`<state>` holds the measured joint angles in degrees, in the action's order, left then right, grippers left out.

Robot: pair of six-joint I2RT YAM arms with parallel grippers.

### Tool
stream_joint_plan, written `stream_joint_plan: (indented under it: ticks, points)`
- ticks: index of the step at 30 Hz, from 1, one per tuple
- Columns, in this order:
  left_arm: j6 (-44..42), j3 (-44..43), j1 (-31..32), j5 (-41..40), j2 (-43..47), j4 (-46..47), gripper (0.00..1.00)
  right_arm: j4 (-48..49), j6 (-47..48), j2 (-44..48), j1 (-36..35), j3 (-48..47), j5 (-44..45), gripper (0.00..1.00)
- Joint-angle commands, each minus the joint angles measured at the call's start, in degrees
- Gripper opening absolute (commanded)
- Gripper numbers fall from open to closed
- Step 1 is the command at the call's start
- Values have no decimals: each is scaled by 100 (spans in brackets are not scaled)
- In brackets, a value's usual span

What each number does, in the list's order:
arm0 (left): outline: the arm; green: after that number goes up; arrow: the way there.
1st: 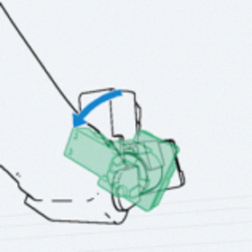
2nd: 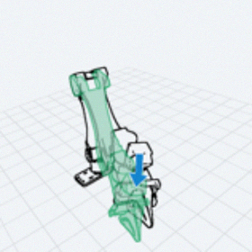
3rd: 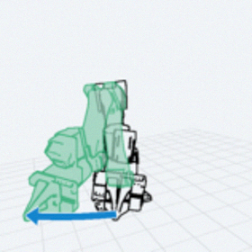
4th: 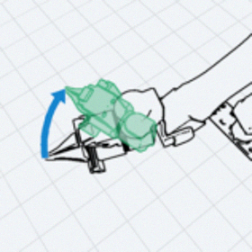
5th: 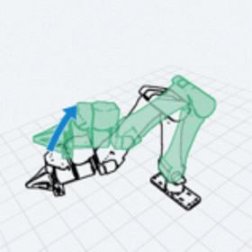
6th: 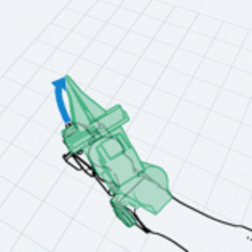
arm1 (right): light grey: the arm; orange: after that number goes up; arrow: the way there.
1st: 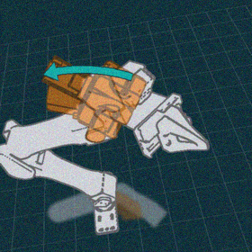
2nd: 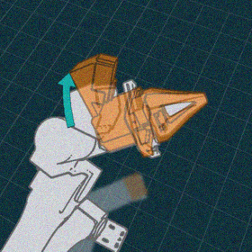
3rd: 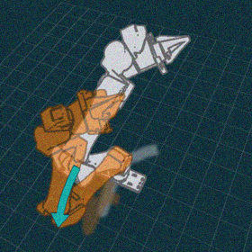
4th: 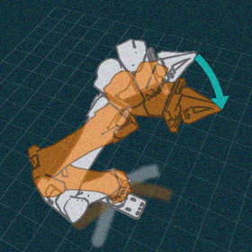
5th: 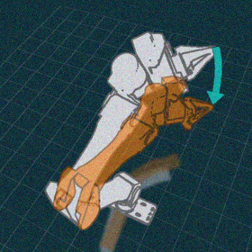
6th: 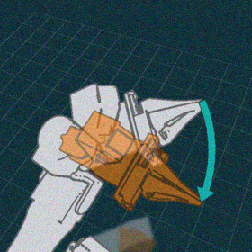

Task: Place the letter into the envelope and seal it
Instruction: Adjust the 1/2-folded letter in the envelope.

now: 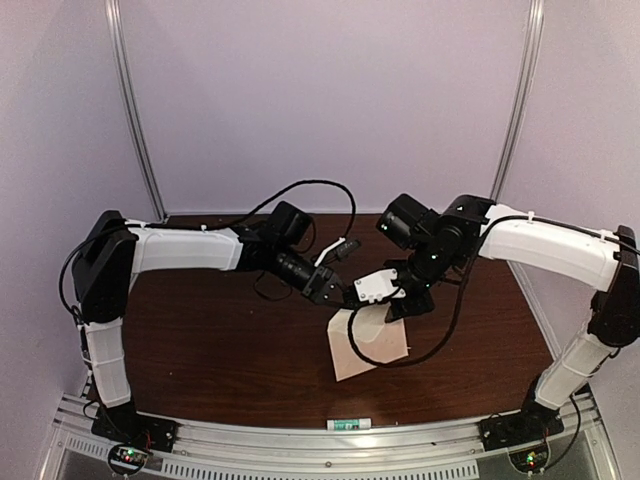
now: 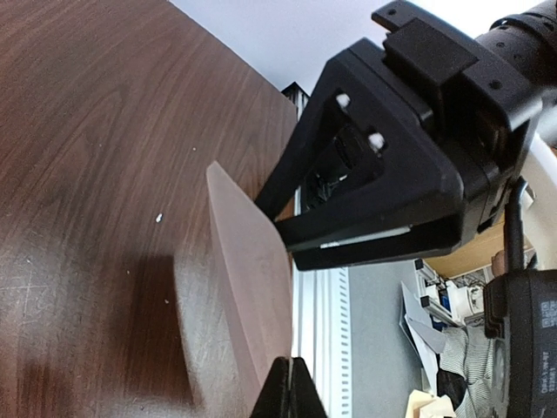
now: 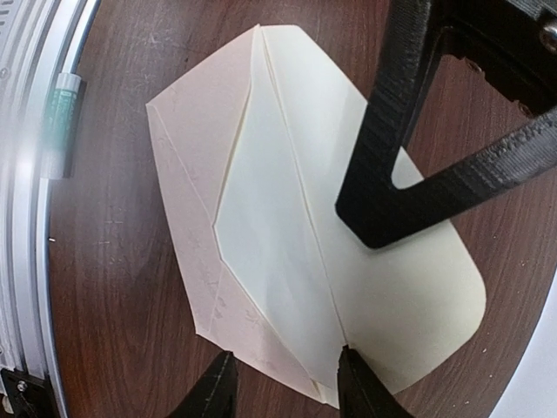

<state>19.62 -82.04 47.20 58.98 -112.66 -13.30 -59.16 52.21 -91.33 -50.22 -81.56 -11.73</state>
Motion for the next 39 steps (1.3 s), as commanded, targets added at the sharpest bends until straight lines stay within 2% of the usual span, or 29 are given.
stream_joint_plan:
  ticks: [1,13,20,23,27,39]
  points:
    - [94,-76,-79,200,-37,353,0,123,8,-75,-61,112,65,40]
    - [178,-58,-106,212,-104,427,0,64,58,-123,-155,-150,-21,39]
    - [532,-66,-251,-26,-428,373,0,324,44,-197,-311,-106,226,52]
    - [732,-39,-332,9,-689,403,0,684,30,-321,-303,208,360,53]
    - [1087,139,-334,270,-720,933,0,1013,-54,-470,-140,356,381,54]
    - [1337,259,-333,273,-953,1239,0,520,-384,-1002,1313,-166,-1620,58]
